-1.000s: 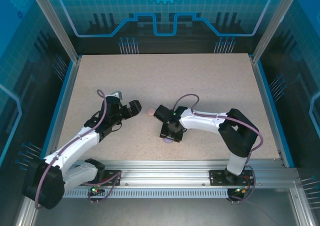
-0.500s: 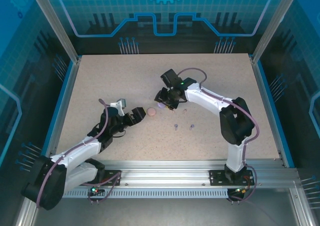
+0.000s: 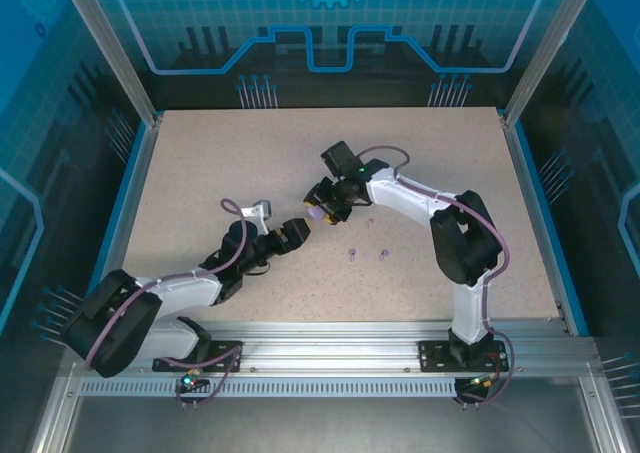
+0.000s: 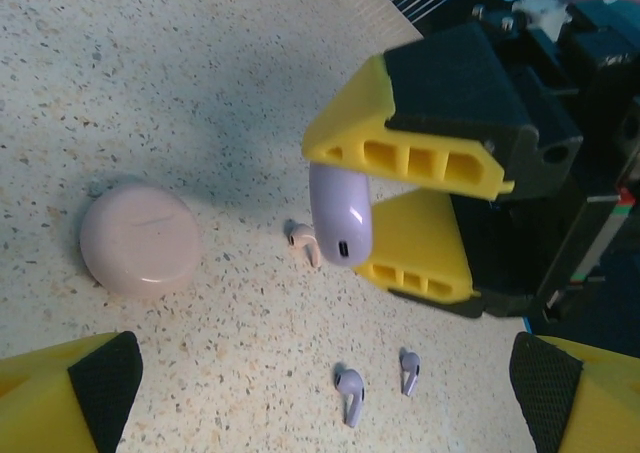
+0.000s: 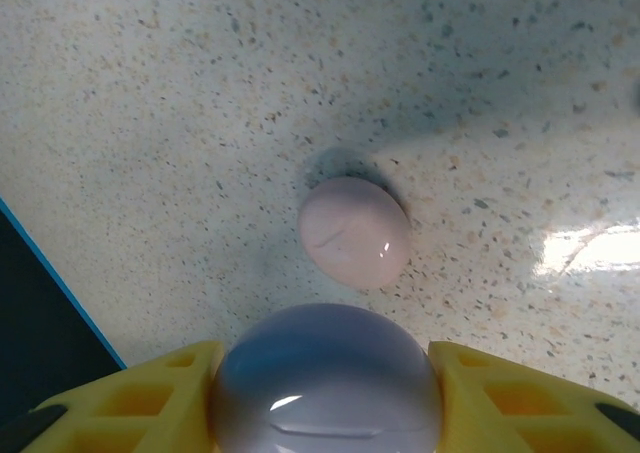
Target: Insert the wireless bluetooth earbuds into the charging case
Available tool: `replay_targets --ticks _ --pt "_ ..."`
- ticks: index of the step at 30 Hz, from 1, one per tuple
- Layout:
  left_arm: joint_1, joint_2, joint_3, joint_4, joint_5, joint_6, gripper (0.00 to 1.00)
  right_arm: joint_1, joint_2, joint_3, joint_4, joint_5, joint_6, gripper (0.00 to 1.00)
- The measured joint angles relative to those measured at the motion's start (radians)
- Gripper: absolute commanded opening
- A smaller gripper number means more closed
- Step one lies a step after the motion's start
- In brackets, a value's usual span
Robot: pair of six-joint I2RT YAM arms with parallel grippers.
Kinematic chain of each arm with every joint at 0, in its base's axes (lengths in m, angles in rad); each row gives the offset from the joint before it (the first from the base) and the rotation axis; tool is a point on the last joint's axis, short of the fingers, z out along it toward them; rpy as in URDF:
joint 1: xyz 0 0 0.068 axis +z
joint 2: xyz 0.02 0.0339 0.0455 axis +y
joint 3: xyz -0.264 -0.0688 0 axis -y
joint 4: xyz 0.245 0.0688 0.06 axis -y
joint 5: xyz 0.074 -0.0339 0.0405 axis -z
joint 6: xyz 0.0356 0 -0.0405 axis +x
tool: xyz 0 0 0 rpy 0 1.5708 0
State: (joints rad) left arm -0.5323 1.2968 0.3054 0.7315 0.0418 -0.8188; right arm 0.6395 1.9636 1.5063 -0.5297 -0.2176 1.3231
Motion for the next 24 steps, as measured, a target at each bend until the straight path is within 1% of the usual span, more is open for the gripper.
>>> replay_targets --ticks 5,7,9,12,18,24 --pt "-0.009 0.052 0.0 0.051 -0.03 -0.021 0.86 0.029 0.0 -0.001 0.001 0.006 0.052 0.5" --pt "-0.01 0.077 0.0 0.071 -0.031 -0.027 0.8 0.043 0.0 -0.001 0.0 0.018 0.075 0.5" --pt "-0.011 0.094 0.0 0.08 -0.032 -0.034 0.72 0.056 -0.002 -0.001 0.0 0.027 0.092 0.5" --pt "-0.014 0.108 0.002 0.09 -0.038 -0.043 0.64 0.07 -0.003 -0.001 0.0 0.034 0.111 0.5" --pt "-0.014 0.133 0.027 0.113 -0.039 -0.047 0.55 0.075 -0.018 -0.001 0.0 0.053 0.129 0.5" --pt "-0.02 0.171 0.051 0.14 -0.046 -0.048 0.53 0.076 -0.038 -0.002 0.0 0.054 0.137 0.49"
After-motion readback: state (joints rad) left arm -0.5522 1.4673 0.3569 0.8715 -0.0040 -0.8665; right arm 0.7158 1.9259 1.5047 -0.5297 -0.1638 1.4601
